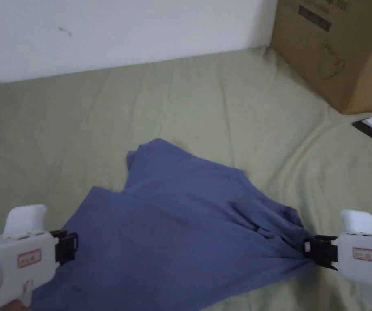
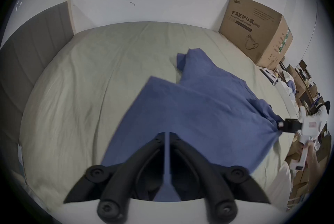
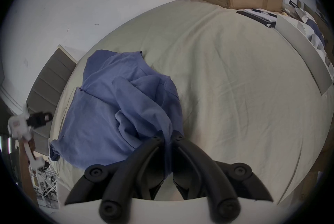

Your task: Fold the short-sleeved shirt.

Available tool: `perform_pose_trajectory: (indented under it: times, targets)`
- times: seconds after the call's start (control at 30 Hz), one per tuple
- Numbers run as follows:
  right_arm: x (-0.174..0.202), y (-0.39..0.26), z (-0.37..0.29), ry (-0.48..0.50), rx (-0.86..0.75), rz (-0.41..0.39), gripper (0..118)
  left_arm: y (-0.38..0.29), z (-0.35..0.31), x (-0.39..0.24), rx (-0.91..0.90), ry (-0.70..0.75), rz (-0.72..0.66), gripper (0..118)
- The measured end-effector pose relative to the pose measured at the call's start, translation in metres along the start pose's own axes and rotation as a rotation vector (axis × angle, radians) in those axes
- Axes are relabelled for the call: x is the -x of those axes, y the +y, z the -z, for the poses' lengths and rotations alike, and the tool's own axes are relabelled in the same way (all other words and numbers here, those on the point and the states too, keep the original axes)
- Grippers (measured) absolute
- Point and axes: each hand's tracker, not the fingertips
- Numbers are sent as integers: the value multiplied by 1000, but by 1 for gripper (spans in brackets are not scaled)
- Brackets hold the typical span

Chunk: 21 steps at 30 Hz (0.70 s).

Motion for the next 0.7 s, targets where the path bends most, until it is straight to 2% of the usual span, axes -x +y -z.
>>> perform_pose_trajectory:
  times: [0.03,0.07,0.1,0.13,0.27,0.37,0.5,0.57,0.7]
  targets:
    - [1,1,0,4,0,-1,7,15,11,4,5,12,11,23]
    - [1,2,-1,7,0,-3,7,27,21,8,0,24,15,63]
    - [1,1,-1,5,-3,1,7,40,35,12,-4,48,22,92]
    - [0,1,-1,12,-3,6,7,53,48,17,11,70,17,105]
    - [8,-1,-6,12,6,8,7,90,98,26,45,71,-15,106]
    - [10,-1,-6,9,8,21,7,96,141,23,78,139,-23,106]
    - [9,1,-2,9,23,28,7,86,180,9,192,135,71,106]
    - [9,2,-1,4,27,18,7,81,189,4,172,170,139,105]
    - [9,2,0,8,34,14,7,86,194,30,148,99,-52,99]
